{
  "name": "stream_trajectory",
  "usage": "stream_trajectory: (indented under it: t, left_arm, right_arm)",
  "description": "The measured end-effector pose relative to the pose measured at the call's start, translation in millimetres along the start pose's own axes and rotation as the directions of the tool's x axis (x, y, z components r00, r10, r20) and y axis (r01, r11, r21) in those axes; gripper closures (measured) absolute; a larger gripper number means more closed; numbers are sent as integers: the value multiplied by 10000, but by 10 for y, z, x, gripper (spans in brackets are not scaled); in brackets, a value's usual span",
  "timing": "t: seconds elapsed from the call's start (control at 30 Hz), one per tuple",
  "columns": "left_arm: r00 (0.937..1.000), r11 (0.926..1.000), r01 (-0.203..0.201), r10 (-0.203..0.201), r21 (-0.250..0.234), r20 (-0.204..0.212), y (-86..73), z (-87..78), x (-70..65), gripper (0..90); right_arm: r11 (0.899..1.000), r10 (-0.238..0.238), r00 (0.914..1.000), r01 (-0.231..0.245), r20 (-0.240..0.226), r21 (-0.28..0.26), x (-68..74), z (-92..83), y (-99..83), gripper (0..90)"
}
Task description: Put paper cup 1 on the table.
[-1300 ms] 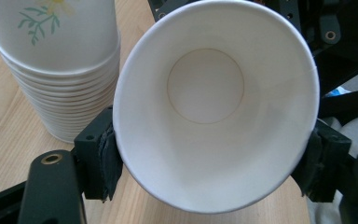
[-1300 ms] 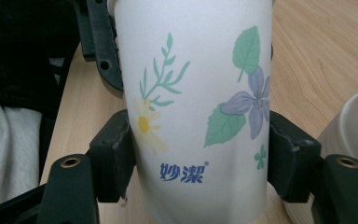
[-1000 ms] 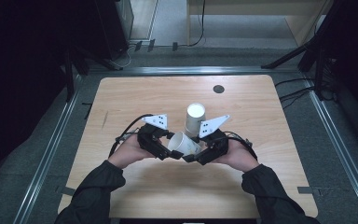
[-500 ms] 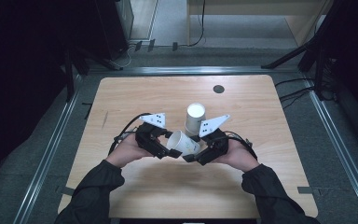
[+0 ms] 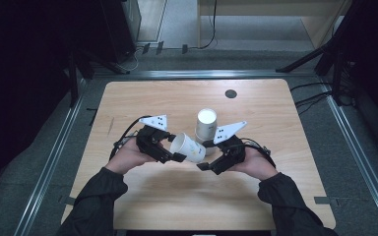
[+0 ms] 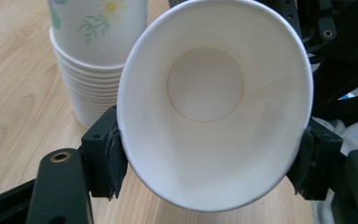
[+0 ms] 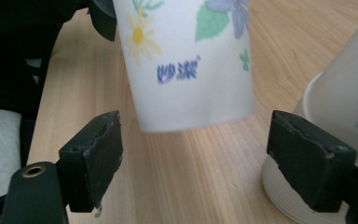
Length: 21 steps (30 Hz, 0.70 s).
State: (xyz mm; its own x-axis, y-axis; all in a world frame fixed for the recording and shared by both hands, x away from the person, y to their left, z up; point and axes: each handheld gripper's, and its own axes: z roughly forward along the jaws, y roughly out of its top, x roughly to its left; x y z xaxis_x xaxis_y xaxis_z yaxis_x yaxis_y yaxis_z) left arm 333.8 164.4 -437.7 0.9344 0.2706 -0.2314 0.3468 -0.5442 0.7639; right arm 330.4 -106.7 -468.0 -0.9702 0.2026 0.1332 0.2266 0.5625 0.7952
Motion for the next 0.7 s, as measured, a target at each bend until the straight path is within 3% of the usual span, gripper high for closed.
stream_trajectory:
  t: [0.23,0.4,0.53,0.7]
  left_arm:
    - [9992,9998,206,-204,47,-357,-19,-169,52,264]
    - [9938,9985,494,-470,215,-1008,-46,-312,101,264]
    - [9852,9957,767,-676,520,-1575,-116,-421,168,264]
    - [9675,9883,1269,-1044,847,-2304,-223,-565,271,264]
  right_arm:
    - [10000,53,9993,-54,382,49,-2,-28,-55,179]
    - [9999,161,9980,-161,616,-6,-21,-65,-70,179]
    - [9997,243,9972,-239,704,-54,-32,-107,-87,178]
    - [9995,315,9962,-309,811,-88,-42,-139,-107,177]
